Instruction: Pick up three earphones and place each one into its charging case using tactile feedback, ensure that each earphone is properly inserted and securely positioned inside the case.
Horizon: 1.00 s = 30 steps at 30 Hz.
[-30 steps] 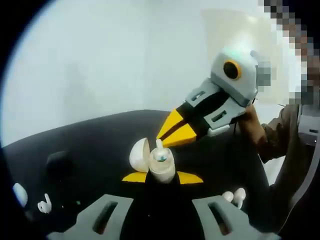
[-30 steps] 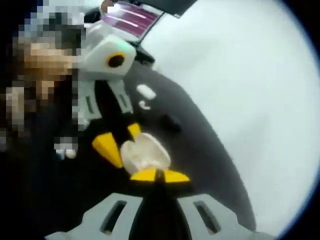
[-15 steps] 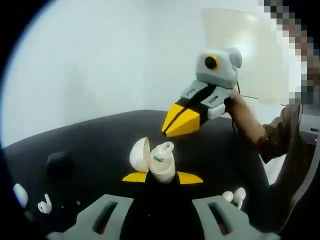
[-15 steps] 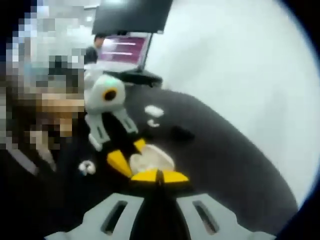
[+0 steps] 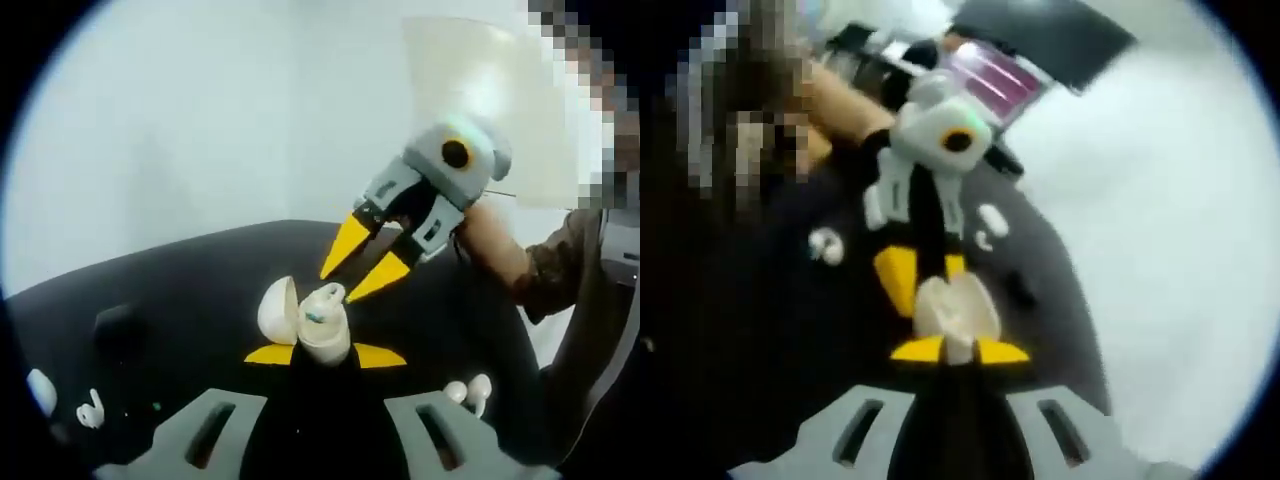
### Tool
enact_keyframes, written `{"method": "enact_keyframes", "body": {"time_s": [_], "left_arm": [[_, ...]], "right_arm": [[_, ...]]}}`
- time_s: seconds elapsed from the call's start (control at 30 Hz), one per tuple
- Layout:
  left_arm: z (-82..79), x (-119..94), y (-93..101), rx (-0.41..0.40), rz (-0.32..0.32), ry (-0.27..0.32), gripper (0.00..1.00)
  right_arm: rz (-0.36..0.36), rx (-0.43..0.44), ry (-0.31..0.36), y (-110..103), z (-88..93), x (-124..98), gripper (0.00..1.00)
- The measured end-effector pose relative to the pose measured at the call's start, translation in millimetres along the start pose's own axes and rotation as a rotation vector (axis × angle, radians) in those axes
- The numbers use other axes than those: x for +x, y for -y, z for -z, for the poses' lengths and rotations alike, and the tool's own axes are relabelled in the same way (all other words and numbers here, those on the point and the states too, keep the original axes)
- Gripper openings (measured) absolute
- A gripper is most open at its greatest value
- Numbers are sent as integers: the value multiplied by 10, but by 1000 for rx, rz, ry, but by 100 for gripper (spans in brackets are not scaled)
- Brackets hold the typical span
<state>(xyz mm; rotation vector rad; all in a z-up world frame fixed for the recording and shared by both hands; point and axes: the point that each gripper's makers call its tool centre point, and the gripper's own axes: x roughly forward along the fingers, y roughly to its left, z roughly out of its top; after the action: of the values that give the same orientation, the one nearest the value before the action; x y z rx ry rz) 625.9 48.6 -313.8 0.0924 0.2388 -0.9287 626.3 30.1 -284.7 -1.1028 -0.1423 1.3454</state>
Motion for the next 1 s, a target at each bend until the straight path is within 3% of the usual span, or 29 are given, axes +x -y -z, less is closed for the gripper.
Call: {"method": "enact_keyframes", "body": {"time_s": [0.2, 0.4, 0.6, 0.77, 0.83, 1.0], "left_arm": [[3, 2, 15, 18, -3, -2, 17], [7, 4, 21, 34, -1, -5, 17], [-1, 4, 28, 51, -1, -2, 17], [3, 1, 38, 69, -3, -4, 17], [0, -3, 42, 80, -5, -2, 17], [1, -6, 42, 92, -8, -3, 17]], "right_arm": [[-30, 25, 27, -16, 11, -12, 9], [-62, 137, 81, -13, -17, -48, 9], [-102, 313, 137, 7, -22, -81, 9], [-137, 554, 273, 110, -152, -176, 6], [-130, 531, 278, 130, -141, -197, 6], [-128, 340, 218, 20, -91, -156, 6]]}}
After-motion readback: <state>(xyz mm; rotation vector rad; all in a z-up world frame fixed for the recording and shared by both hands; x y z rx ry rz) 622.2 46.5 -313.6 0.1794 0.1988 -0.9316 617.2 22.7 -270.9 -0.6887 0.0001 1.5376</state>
